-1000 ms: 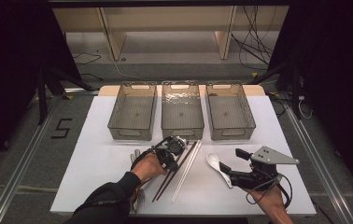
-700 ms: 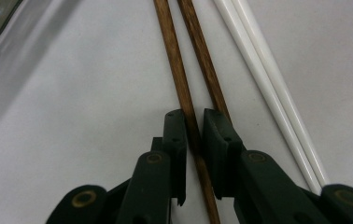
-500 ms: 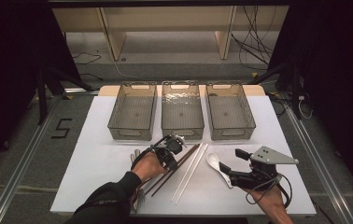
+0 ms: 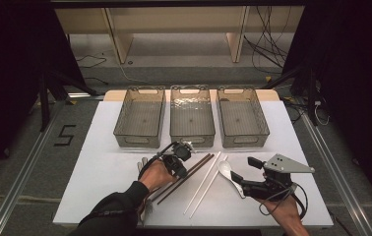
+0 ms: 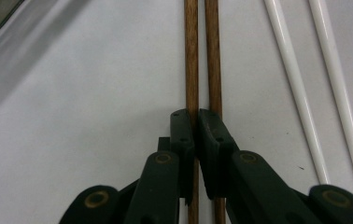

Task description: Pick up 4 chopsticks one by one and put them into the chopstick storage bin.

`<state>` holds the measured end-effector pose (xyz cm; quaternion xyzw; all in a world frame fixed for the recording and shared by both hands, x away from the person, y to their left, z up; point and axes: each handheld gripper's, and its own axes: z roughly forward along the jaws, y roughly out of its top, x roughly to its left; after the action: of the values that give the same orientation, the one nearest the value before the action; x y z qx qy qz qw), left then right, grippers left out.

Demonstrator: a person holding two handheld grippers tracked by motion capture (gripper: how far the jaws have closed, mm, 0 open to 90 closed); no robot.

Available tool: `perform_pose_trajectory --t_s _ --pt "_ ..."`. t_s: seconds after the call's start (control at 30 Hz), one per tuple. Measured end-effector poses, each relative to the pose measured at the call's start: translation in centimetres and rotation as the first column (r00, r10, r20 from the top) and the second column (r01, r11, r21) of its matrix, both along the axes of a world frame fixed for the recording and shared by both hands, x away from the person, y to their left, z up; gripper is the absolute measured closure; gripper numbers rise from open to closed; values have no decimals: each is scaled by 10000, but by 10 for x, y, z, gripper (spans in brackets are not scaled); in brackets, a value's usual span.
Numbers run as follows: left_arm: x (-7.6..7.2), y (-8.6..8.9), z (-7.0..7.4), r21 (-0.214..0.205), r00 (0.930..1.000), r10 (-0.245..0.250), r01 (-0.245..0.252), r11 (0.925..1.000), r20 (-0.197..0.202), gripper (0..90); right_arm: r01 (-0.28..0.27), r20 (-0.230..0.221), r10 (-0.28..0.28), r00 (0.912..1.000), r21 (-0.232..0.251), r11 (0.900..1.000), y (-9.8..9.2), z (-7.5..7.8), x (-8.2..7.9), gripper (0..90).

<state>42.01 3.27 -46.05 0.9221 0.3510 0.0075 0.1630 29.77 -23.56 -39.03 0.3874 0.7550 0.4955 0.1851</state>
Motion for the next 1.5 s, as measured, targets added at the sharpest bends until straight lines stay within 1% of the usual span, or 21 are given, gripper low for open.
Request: perform_pose_trajectory --t_s 0.03,0.1,0.13,0.17,0.3,0.4,0.5,0.57,0.67,0.7,0.83,0.93,1.13,1.23,1.27,1.33,1.37,1.47,1.5 --pt "0 0 0 -120 10000 64 -64 9999 31 842 -15 -3 15 10000 19 10000 0 0 0 252" --pt "1 1 0 -178 10000 63 -62 9998 16 843 -13 -21 13 10000 4 10000 0 0 0 252" --pt "0 1 0 -239 9999 56 -54 9997 95 843 -14 -11 14 10000 1 10000 0 0 0 252" --pt "1 1 1 -255 10000 3 -1 9997 92 843 -29 -10 29 10000 19 10000 0 0 0 252" --pt "0 2 5 -641 9999 -50 60 9979 148 844 -20 -8 20 10000 -9 10000 0 0 0 253" --pt "0 3 11 -953 9995 -27 55 9954 303 844 -24 -9 24 10000 13 10000 0 0 0 253" --pt "0 4 19 -1441 9994 2 49 9896 355 844 -31 4 31 10000 42 10000 0 0 0 253" --pt "-1 4 26 -1603 9986 -49 132 9870 518 844 -23 -5 23 10000 31 10000 0 0 0 253" --pt "-3 4 39 -1998 9968 -98 255 9795 791 844 -36 10 36 10000 35 10000 0 0 0 253" --pt "-4 4 44 -2058 9962 -161 334 9780 853 843 -35 -9 35 10000 41 10000 0 0 0 253" --pt "-5 9 60 -2442 9925 -26 326 9692 1219 843 -56 -22 56 10000 33 10000 0 0 0 253" --pt "-2 16 68 -2555 9911 34 309 9663 1329 843 -61 -29 61 10000 39 10000 0 0 0 253" --pt "5 31 77 -2918 9870 494 -26 9565 1532 843 -77 -24 78 10000 49 10000 0 0 0 253" --pt "8 37 82 -3060 9846 596 -65 9520 1646 843 -70 -23 70 10000 52 10000 0 0 0 253" --pt "8 39 84 -3147 9832 695 -130 9491 1690 843 -69 -16 69 10000 53 10000 0 0 0 253" --pt "11 44 87 -3151 9808 743 -139 9489 1805 843 -67 -15 67 10000 51 10000 0 0 1 253" --pt "12 46 88 -3247 9796 868 -238 9455 1811 843 -66 -18 66 10000 56 10000 0 0 0 253" --pt "17 54 91 -3344 9761 1066 -378 9417 1897 843 -80 -15 80 10000 64 9999 0 0 0 253" --pt "18 57 92 -3408 9746 1170 -460 9390 1909 843 -80 -11 80 10000 56 10000 0 0 1 252"
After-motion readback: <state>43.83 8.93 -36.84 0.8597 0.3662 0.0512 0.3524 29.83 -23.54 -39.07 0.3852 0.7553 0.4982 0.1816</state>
